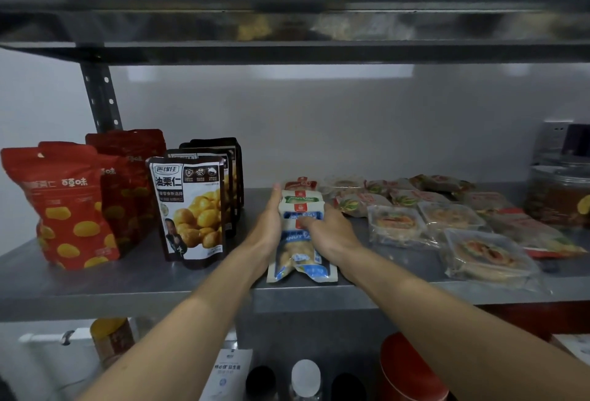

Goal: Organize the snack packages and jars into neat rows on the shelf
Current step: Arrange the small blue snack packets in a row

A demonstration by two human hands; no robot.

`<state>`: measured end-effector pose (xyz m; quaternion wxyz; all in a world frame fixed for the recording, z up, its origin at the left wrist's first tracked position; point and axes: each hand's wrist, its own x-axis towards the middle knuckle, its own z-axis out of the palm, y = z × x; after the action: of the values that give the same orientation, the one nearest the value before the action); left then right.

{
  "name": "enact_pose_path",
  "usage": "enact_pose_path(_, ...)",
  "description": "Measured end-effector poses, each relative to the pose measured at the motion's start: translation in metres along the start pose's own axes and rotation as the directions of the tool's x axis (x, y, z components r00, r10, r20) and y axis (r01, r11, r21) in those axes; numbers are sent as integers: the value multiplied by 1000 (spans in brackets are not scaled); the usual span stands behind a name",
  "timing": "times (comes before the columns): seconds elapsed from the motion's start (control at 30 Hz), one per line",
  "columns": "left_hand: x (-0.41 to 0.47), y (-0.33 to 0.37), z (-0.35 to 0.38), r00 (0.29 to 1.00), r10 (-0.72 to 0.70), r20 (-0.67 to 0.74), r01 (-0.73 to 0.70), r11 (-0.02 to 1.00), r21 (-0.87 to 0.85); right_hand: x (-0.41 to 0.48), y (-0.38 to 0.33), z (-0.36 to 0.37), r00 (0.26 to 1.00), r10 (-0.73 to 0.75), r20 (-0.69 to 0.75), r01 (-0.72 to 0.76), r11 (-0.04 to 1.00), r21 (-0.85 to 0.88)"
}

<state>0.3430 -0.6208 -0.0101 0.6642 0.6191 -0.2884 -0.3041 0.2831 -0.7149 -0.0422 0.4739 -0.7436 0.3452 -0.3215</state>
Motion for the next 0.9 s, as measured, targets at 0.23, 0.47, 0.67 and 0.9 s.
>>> enact_pose_path(0.23,-1,7,-2,1000,-17,9,17,998,-59,7,-6,-4,995,55,-79,-44,989,142)
enact_pose_path(0.47,0,14,1,996,-75,58,80,993,-85,18,-2,3,997,60,-57,-54,994,92)
enact_pose_path(0.67,15,3,-4,996,-31,88,31,1000,1,21,-1,3,998,57,-27,-54,993,101)
enact_pose_path(0.9,24,-3,-11,997,4,80,-6,999,34,12,-5,-2,1000,18,-22,-17,998,52)
